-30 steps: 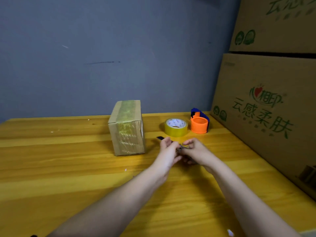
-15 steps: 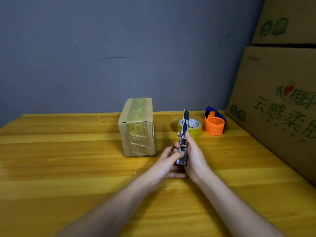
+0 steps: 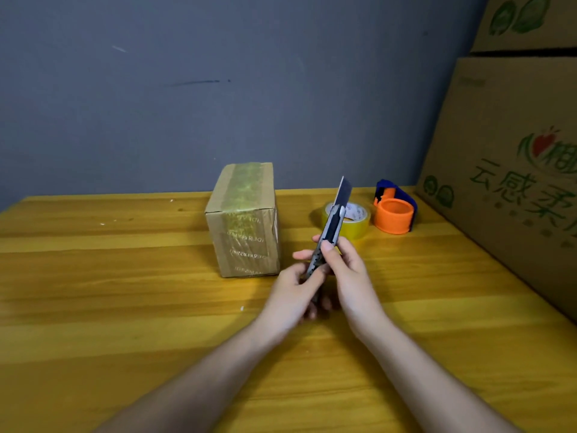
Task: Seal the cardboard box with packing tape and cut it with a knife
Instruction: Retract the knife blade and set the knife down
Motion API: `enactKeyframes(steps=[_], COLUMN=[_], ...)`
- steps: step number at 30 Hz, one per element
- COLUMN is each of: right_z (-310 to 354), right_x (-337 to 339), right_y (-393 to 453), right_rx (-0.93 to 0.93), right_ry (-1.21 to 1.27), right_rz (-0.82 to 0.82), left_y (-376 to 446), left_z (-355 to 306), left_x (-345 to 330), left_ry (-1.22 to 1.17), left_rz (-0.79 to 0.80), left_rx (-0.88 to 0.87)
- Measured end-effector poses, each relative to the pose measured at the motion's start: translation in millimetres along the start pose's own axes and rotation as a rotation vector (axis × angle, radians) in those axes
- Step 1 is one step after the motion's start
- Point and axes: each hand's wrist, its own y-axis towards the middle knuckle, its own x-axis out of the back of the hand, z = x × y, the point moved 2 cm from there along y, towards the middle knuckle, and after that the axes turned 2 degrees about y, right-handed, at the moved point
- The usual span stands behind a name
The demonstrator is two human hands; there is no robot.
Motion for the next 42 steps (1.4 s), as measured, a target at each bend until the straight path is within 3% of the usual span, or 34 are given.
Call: enactKeyframes(steps=[9,16,22,34,42], right_z=[-4,-9,-12,-23,-23], right_x=[1,5,9,9,14], right_y=[0,6,10,12,12], right_rx=[-0.053,-0.053,-0.097,-0.121,-0.121], right_ry=[0.038,0.052,0.094,0.028,0.013], right_rz=[0.042,0.116,0.182,0.169,0.274], left_y=[-4,-3,-4,1,3], left_z=[-3,4,4,7,10], left_x=[-2,10,12,12,19], left_ry=[-0.065,-0.068,-0.214,-0.226,-0.248], left_rz=[-0.033,0.138,0.249,0.244,0.335], left_rx=[-0.029,-0.042,0.015,0.057,0.063])
